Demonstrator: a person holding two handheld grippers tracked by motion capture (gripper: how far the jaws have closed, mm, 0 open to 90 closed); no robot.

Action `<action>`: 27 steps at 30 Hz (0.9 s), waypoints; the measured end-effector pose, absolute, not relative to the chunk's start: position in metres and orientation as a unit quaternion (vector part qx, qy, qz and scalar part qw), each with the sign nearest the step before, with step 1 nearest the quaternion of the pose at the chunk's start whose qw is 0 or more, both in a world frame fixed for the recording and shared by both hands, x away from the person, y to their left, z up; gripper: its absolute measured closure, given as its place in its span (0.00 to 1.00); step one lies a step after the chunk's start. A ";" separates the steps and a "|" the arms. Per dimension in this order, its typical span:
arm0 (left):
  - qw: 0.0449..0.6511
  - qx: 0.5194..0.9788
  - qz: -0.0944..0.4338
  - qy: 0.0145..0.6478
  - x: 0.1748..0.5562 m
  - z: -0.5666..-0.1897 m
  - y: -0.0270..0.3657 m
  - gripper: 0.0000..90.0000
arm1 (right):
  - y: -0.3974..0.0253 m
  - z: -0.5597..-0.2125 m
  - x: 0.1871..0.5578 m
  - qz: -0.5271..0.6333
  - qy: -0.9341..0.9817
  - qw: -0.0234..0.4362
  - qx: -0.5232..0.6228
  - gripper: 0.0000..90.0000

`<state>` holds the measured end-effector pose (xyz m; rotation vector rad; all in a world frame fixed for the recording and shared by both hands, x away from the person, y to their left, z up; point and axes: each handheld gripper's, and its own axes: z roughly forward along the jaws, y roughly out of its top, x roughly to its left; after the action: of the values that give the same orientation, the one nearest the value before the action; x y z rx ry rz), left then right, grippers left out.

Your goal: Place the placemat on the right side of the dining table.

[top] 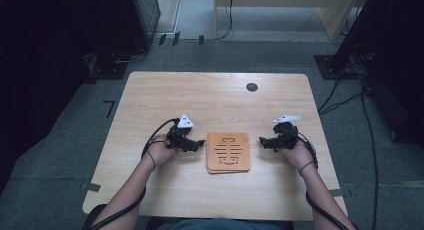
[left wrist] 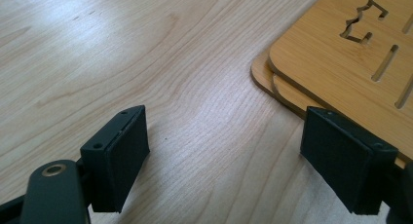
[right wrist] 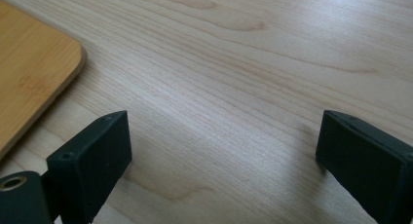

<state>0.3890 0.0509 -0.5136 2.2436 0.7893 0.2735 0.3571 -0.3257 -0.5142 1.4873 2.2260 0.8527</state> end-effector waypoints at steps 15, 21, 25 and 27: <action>0.356 0.877 0.089 0.311 0.387 -0.505 0.054 0.19 | -0.319 -0.503 0.354 0.297 0.791 0.152 0.513 0.07; 0.361 0.875 0.081 0.312 0.385 -0.499 0.054 0.19 | -0.315 -0.501 0.352 0.295 0.797 0.139 0.508 0.09; 0.358 0.878 0.082 0.306 0.384 -0.498 0.054 0.19 | -0.310 -0.498 0.349 0.295 0.796 0.133 0.511 0.16; 0.355 0.880 0.083 0.306 0.383 -0.499 0.054 0.19 | -0.309 -0.498 0.348 0.293 0.799 0.136 0.506 0.16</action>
<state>0.3828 0.0544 -0.4986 2.2733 0.7895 0.2133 0.3485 -0.3086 -0.4984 1.4664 2.3146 0.8489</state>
